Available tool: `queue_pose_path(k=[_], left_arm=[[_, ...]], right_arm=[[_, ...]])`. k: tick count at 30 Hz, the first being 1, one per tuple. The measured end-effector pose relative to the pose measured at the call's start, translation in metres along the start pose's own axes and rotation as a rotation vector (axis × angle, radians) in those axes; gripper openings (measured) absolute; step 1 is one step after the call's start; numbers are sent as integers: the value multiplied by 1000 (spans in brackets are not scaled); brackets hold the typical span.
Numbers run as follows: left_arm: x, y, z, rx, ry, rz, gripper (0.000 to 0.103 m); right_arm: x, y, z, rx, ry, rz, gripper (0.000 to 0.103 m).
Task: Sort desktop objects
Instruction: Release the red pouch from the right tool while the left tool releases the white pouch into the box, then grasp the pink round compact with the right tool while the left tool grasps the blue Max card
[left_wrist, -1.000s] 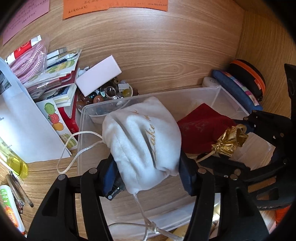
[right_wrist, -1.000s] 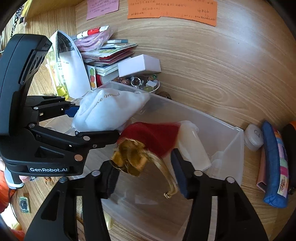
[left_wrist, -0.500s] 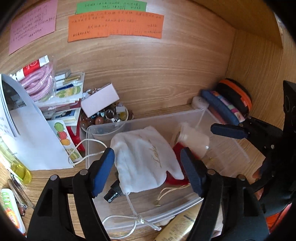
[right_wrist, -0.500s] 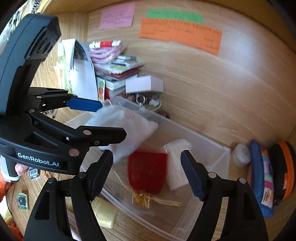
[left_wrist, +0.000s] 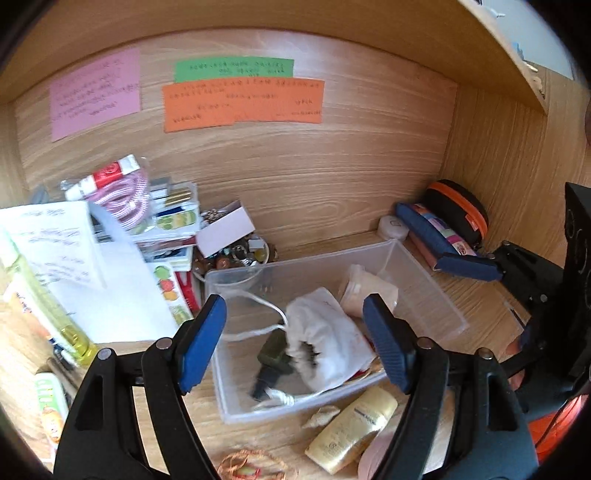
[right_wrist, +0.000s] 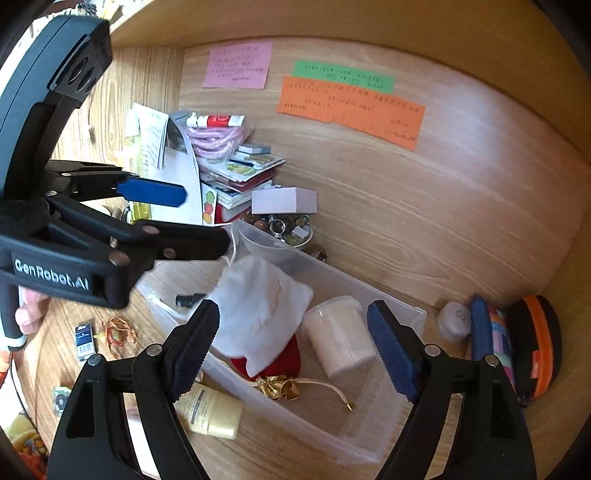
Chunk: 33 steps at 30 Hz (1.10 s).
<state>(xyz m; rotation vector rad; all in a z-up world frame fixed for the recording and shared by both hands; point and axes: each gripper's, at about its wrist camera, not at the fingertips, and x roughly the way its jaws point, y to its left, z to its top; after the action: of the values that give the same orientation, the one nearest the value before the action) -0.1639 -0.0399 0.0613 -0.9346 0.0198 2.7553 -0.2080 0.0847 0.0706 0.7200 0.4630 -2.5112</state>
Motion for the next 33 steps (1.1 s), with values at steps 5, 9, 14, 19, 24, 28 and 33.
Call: queue_pose_path(k=[5, 9, 14, 19, 24, 28, 33], left_arm=[[-28, 4, -17, -2, -37, 37, 93], [-45, 12, -36, -14, -33, 62, 94], [-58, 24, -61, -29, -9, 95, 94], [-63, 38, -92, -56, 32, 113, 95], [-52, 51, -128, -86, 119, 135, 95], [-38, 58, -152, -88, 193, 152, 95], [-29, 61, -169, -93, 242, 132, 95]], right_arm=[[-22, 4, -8, 34, -5, -21, 83], [-38, 11, -22, 63, -8, -18, 87], [-49, 20, -41, 95, 4, -3, 88], [-54, 30, -61, 114, 25, 13, 88], [-52, 38, -76, 137, 54, 34, 88], [-48, 46, -86, 165, 77, 68, 88], [-32, 61, -98, 162, 125, 109, 88]])
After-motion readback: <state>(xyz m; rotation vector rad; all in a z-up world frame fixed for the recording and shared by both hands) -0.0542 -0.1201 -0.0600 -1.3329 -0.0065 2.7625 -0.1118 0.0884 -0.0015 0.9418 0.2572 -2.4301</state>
